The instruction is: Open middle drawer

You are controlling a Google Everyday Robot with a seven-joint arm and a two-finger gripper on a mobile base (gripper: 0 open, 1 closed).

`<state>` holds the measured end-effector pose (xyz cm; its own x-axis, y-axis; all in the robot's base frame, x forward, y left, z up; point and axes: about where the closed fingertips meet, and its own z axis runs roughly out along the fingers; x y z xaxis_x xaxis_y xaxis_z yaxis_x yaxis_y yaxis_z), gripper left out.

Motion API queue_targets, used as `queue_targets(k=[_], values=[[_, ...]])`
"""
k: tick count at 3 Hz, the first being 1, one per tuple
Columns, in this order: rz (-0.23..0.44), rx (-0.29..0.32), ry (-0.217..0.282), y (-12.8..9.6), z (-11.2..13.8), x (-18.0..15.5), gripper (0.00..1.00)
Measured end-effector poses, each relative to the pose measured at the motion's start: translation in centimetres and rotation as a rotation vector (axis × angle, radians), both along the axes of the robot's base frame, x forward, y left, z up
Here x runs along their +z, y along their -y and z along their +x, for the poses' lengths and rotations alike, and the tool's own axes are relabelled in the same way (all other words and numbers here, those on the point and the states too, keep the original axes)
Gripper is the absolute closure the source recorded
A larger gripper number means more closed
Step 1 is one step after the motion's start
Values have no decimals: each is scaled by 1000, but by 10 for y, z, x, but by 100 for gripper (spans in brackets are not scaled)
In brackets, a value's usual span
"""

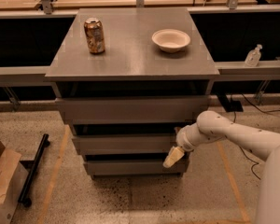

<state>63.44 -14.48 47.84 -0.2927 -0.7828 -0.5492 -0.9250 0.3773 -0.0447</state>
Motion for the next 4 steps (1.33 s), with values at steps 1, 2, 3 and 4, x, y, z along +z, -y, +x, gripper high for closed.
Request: queue_targets(k=[1,2,3,4], values=[[6,18,-4,-2,17,-14,0],[16,14,-32,2,30,-38,0],[25,-11,-70,7,35,-62,18],[25,-11,-70,7,35,-54,42]])
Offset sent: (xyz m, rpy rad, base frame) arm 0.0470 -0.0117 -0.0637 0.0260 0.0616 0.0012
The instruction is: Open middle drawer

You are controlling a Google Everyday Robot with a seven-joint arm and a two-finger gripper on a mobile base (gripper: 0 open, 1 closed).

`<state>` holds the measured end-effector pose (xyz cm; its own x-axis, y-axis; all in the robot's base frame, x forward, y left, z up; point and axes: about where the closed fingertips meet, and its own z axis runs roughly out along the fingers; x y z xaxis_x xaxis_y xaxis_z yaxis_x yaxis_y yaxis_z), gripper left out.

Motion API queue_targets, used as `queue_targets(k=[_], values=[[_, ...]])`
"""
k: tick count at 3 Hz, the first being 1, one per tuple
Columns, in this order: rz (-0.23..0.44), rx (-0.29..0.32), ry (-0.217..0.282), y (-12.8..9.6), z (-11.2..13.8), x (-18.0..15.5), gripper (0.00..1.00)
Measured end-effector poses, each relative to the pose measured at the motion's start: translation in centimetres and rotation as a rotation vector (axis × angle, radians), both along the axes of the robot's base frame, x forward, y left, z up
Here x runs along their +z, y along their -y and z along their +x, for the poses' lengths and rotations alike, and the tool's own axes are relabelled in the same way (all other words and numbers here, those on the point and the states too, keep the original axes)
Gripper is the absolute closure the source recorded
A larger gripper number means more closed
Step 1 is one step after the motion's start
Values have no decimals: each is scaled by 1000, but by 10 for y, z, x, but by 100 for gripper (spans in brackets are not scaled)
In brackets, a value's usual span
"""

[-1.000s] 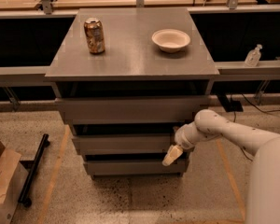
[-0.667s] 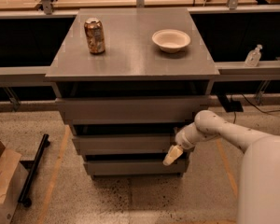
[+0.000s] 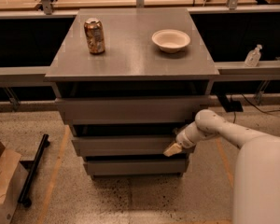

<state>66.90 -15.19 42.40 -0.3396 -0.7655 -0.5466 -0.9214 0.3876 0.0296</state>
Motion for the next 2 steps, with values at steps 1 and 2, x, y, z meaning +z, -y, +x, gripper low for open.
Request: queue_targets(k=[1,2], values=[[0,0,0,0,0,9,65],[-1,-1,-3,0,-2,14,96]])
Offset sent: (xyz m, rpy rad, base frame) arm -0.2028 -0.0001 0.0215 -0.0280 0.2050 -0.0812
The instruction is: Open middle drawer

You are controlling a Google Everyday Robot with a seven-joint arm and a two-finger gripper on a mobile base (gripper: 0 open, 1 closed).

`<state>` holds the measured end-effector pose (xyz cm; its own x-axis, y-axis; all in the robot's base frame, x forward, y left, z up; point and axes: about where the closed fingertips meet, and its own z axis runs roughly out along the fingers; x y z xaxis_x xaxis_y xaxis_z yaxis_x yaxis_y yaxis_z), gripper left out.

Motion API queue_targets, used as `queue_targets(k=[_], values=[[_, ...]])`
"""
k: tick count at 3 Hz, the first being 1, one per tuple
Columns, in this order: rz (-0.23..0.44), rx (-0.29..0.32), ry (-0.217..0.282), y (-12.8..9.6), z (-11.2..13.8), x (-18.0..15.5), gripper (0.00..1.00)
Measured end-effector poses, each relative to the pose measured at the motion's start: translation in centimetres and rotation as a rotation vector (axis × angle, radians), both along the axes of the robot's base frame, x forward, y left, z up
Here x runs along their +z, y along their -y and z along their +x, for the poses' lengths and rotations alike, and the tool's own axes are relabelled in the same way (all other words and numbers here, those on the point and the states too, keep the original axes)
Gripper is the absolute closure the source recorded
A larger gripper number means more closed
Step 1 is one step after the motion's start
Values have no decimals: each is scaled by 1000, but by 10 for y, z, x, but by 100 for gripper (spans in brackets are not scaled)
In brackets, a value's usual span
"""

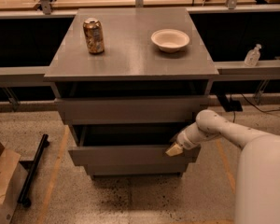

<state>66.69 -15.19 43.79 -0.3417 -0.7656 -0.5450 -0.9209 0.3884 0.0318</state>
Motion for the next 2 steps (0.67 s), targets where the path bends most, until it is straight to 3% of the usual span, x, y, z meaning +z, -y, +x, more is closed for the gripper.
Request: queue_targets(k=[1,2], values=[[-16,-13,-59,-1,-42,4,100],[-17,-14,-61,-2,-43,4,82]])
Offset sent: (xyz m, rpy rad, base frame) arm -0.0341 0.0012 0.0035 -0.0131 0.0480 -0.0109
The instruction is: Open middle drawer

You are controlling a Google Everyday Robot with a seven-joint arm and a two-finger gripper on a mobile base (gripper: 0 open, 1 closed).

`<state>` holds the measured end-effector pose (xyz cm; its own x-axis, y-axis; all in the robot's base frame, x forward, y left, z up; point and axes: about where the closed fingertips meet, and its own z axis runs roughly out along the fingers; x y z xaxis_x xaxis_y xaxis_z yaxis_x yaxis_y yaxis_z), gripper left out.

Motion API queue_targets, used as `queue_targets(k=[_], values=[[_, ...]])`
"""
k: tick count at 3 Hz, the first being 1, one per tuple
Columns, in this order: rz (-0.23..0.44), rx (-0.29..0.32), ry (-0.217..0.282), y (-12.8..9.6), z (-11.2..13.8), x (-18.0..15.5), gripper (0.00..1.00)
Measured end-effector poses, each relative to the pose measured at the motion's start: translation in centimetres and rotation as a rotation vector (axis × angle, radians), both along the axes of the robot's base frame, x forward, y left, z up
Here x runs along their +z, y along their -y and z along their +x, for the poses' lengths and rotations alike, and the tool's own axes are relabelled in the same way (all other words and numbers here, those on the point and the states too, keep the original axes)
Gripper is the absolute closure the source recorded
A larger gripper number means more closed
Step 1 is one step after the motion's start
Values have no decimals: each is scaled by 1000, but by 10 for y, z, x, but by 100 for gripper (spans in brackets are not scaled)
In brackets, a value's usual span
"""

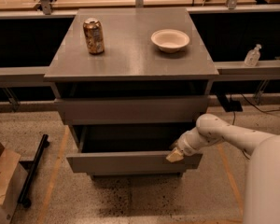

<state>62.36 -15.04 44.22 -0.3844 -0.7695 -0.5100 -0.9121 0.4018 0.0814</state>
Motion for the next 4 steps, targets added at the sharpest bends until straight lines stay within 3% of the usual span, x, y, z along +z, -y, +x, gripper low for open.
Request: queue_targets(k=[1,2,3,4], values=[[-7,25,-57,-3,-5,-10,59],[-7,26,-63,-3,-6,-11,36],[-3,46,-180,-5,-46,-29,12],[-3,46,-181,-5,-46,-27,0]])
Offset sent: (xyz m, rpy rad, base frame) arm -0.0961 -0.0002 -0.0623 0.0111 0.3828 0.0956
